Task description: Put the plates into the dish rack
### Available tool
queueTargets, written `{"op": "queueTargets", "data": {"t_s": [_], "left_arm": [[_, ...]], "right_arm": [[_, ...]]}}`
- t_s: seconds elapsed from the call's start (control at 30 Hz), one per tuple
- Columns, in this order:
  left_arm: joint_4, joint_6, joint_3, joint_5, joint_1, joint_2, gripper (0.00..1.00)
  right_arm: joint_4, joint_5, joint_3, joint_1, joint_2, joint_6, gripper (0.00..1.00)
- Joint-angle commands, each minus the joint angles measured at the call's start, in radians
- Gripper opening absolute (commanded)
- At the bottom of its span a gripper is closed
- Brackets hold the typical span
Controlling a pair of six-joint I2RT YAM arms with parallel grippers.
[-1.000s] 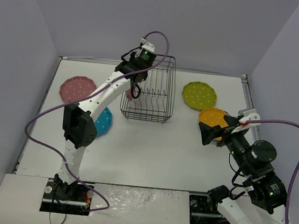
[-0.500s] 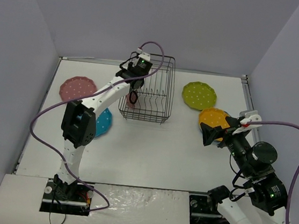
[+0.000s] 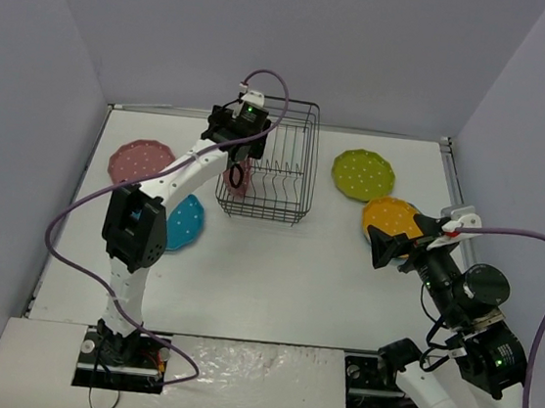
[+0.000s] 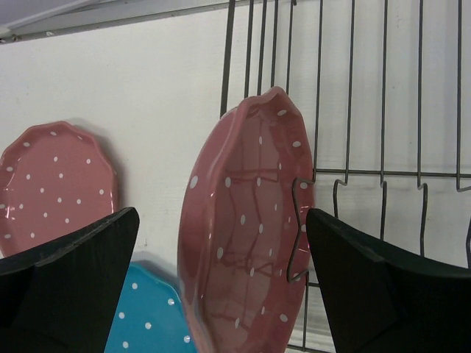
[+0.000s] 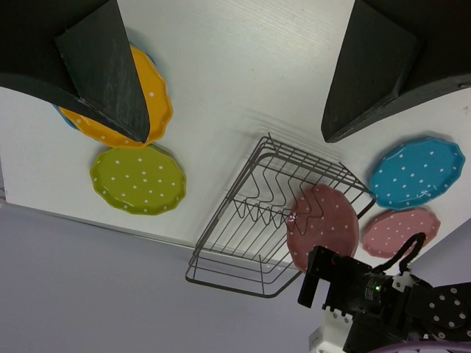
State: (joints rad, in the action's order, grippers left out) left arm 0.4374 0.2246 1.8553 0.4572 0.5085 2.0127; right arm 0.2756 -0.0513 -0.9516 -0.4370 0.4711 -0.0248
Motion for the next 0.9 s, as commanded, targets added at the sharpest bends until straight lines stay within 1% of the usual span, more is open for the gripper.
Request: {"op": "queueTargets", "data": {"t_s": [0.0,0.1,0.2,0.27,0.33,0.47,0.53,0.63,0.73,0.87], "left_arm": [[-0.024,0.028,0.045,0.020,-0.007,-0.162,0.97],[0.030,0.072,0.060,0.053,-0.009,-0.241,0.97],[0.080,0.161,0.011,0.078,-0.029,-0.345,0.97],[0.088,0.228,-0.102,0.021,-0.081,-0.445,0.97],[0.068,0.287,-0.210,-0.037,-0.161,-0.560,0.97],[0.043,0.364,-0.511,-0.175,-0.324,-0.740,0.97],[0.023,0.398,-0.653,-0.272,-0.391,-0.809,0.97],[0.005,0.431,-0.809,-0.371,-0.518,-0.876,0.96],[0.002,0.437,-0.897,-0.407,-0.613,-0.897,0.92],[-0.012,0.462,-1.001,-0.433,-0.669,-0.886,0.86]], "right_arm": [[-0.045,0.005,-0.027,0.006,0.004,0.011,1.00],[-0.045,-0.001,-0.040,0.006,0.011,0.015,1.00],[-0.045,-0.011,-0.050,0.006,0.018,0.016,1.00],[-0.044,-0.030,-0.052,0.006,0.028,0.016,1.00],[-0.047,-0.048,-0.052,0.006,0.035,0.013,1.00],[-0.045,-0.082,-0.049,0.006,0.050,0.003,1.00],[-0.047,-0.094,-0.046,0.006,0.060,0.003,1.00],[-0.048,-0.116,-0.043,0.006,0.070,0.000,1.00],[-0.050,-0.140,-0.038,0.006,0.082,-0.006,1.00],[-0.052,-0.161,-0.033,0.006,0.100,-0.017,1.00]]}}
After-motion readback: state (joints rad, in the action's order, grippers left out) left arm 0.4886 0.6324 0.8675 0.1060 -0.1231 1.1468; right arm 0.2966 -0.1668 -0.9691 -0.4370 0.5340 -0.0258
